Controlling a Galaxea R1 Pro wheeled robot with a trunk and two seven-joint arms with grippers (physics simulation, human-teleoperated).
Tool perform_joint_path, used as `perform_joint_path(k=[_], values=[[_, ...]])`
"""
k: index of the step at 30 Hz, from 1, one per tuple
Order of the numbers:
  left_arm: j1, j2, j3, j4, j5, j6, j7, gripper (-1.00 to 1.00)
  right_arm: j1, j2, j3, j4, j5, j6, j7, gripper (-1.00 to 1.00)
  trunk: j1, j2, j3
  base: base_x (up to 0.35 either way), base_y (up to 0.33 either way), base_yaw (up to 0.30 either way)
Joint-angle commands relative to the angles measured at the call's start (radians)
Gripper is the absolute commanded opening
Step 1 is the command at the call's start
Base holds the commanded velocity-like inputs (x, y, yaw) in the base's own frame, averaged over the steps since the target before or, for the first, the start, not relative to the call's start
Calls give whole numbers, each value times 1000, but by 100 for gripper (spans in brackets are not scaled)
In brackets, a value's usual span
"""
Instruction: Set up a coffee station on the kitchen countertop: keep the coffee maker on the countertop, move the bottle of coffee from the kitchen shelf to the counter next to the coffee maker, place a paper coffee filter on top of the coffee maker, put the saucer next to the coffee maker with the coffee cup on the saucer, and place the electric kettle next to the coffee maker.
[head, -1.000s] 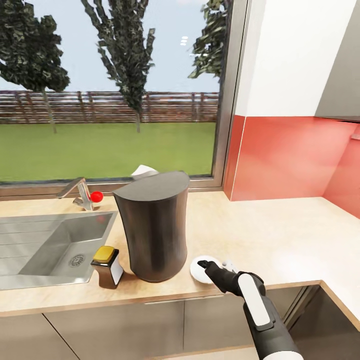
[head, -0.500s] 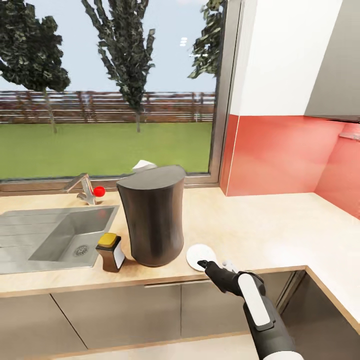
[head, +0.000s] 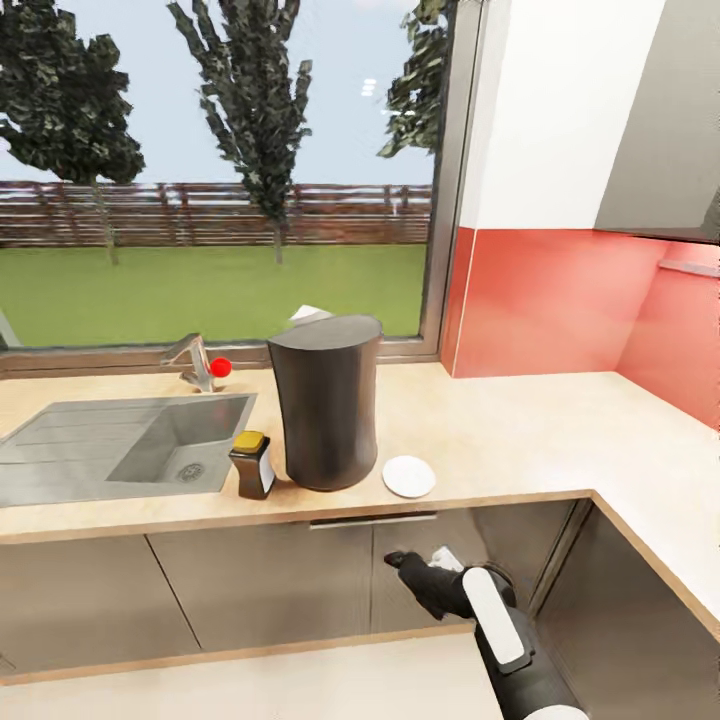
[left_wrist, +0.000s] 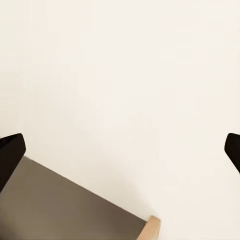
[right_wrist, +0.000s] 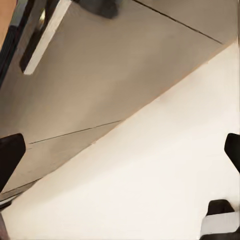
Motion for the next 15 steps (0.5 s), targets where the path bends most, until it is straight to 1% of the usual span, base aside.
perform_joint_path(k=[1,3,4,7,8,9,10,11,12,13,14,15], values=[[0,0,-1,-6,8,4,1,100,-1,2,-2,16,-11,3,-9,100,0,-2,-2,-127,71,0],[-1,0,-2,-11,7,4,-2,100,0,7,4,56,-10,3,-8,100,0,-2,-2,-67,37,0],[-1,-3,-2,-15,6,4,-5,100,0,9,32,121,-8,1,-8,100,0,-2,-2,-21,12,0],[-2,-7,-2,-26,7,5,-8,100,0,9,80,217,-5,-12,-9,100,0,-2,-2,-11,6,0],[-2,-7,-2,-38,7,4,-9,100,0,9,115,278,1,-42,-9,100,0,-2,-2,-4,2,0],[-2,-9,-2,-68,7,4,-10,100,0,9,173,391,29,-145,-9,100,0,-2,-2,-2,1,0],[-2,-10,-1,-80,7,4,-10,100,0,9,189,432,39,-184,-9,100,0,-2,-2,-1,1,0],[-2,-15,-1,-102,7,4,-10,100,0,8,212,512,58,-259,-8,100,0,-2,-2,0,0,0],[-2,-20,-1,-122,8,4,-10,100,0,4,228,586,75,-329,-7,100,0,-2,-2,0,0,0],[-2,-24,-1,-133,8,4,-10,100,0,2,233,621,84,-362,-7,100,0,-2,-2,0,0,0],[-2,-35,-1,-162,8,4,-10,100,0,-5,245,705,115,-450,-6,100,0,-2,-2,0,0,0],[-2,-49,-1,-183,9,4,-11,100,0,-11,250,749,142,-500,-3,100,0,-2,-2,0,0,0]])
